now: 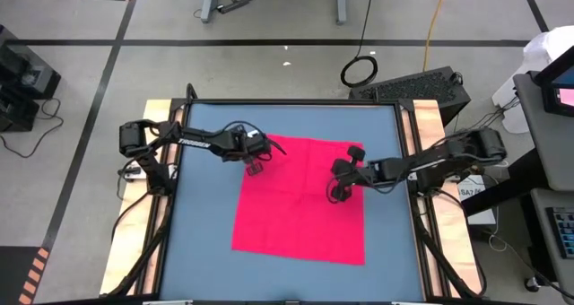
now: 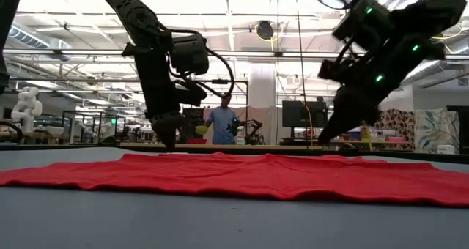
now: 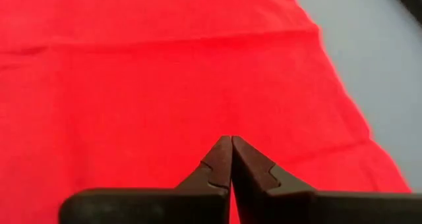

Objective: Roll towel
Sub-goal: Roll the red towel

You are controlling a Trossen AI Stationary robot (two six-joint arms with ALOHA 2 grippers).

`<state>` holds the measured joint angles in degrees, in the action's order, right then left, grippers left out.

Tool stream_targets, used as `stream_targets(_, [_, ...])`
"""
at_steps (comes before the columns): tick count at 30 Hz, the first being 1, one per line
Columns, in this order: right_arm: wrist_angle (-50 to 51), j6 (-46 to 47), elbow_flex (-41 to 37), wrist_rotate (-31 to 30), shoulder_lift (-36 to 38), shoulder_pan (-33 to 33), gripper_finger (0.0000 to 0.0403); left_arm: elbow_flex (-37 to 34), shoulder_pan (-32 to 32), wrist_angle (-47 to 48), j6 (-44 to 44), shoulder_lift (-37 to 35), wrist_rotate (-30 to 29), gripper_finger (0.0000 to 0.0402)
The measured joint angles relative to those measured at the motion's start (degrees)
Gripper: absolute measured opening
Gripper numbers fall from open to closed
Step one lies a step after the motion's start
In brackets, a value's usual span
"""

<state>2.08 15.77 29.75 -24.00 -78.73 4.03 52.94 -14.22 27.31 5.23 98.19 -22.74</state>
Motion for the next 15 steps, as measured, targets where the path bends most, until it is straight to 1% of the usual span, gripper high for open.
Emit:
stream_targets(2, [0.2, 0.0, 0.0, 2.7, 2.1, 0.5, 0.0000, -1.4, -0.2, -1.6, -0.3, 0.0, -0.1, 0.0077])
stream_targets(4, [-0.1, 0.1, -0.4, 4.7, 3.5, 1.3, 0.0000, -4.2, -1.1, -5.5, -1.3, 0.1, -0.5, 0.0077])
stream_targets(7, [-1.0, 1.2, -0.8, 4.6, 3.6, 3.1, 0.0000, -7.5, -1.9, -10.5, -1.2, -0.2, -1.3, 0.0077])
stream_targets(12, [-4.1, 3.0, -2.2, 3.5, 2.2, 5.3, 0.0000, -7.7, -1.7, -8.4, 0.2, -1.4, -1.3, 0.0077])
stream_targets(15, [-7.5, 3.0, -2.9, 1.4, 0.9, 6.5, 0.0000, -7.1, -1.9, -2.5, 1.3, -4.1, -1.3, 0.0077])
